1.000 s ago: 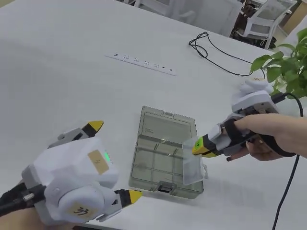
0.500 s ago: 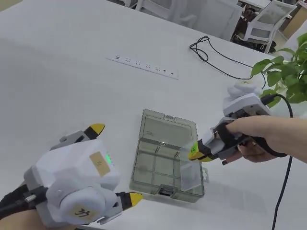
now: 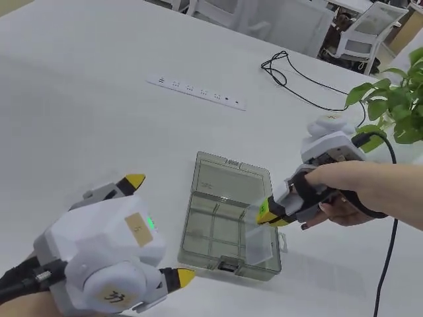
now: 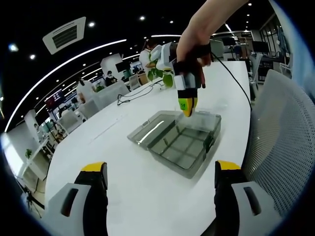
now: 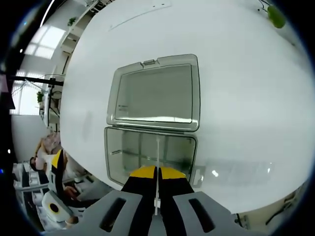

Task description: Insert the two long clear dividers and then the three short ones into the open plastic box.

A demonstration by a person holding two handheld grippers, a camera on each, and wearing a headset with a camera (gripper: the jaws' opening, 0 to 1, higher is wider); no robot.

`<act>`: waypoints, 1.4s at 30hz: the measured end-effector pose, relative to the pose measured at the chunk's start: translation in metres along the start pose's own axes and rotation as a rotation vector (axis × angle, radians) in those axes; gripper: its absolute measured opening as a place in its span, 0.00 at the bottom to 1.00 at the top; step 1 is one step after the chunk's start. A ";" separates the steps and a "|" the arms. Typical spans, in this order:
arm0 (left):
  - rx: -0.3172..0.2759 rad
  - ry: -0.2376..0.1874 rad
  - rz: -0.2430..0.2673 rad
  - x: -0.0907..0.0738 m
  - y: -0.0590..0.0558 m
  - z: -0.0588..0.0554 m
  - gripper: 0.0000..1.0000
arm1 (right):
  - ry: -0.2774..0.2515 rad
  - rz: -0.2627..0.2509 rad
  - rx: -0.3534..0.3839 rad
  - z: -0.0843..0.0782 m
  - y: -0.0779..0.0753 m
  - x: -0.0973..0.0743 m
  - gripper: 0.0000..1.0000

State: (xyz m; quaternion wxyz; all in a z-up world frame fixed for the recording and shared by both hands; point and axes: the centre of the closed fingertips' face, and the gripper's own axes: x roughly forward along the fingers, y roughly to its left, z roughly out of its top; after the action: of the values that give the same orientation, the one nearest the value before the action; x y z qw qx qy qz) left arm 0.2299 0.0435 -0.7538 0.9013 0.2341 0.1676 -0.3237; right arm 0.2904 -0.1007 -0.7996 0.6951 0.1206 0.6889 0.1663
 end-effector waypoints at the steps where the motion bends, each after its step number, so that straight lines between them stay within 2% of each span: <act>1: 0.000 0.001 0.000 0.000 0.000 0.000 0.92 | -0.002 -0.001 0.000 0.000 -0.001 0.000 0.02; 5: 0.000 0.000 -0.002 0.000 0.000 0.000 0.92 | -0.003 -0.010 0.001 0.000 -0.005 -0.001 0.02; 9: 0.002 0.005 -0.005 0.000 -0.001 -0.001 0.91 | -0.003 0.000 0.013 0.001 -0.004 0.001 0.02; 20: 0.000 0.010 -0.003 0.000 0.001 -0.002 0.90 | 0.023 -0.012 0.017 0.004 -0.004 0.005 0.02; 32: 0.005 0.014 -0.005 0.000 0.001 -0.003 0.89 | 0.034 -0.023 0.014 -0.019 0.012 0.004 0.02; 36: 0.005 0.016 -0.004 0.001 0.002 -0.003 0.89 | 0.040 -0.022 0.012 -0.012 0.007 0.004 0.02; 42: 0.007 0.019 -0.007 0.001 0.001 -0.003 0.88 | 0.047 -0.027 0.005 -0.018 0.012 0.004 0.02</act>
State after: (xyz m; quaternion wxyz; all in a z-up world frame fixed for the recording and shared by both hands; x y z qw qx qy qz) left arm 0.2312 0.0455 -0.7568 0.8978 0.2397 0.1758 -0.3250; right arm 0.2715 -0.0897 -0.7990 0.6807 0.1092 0.7070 0.1581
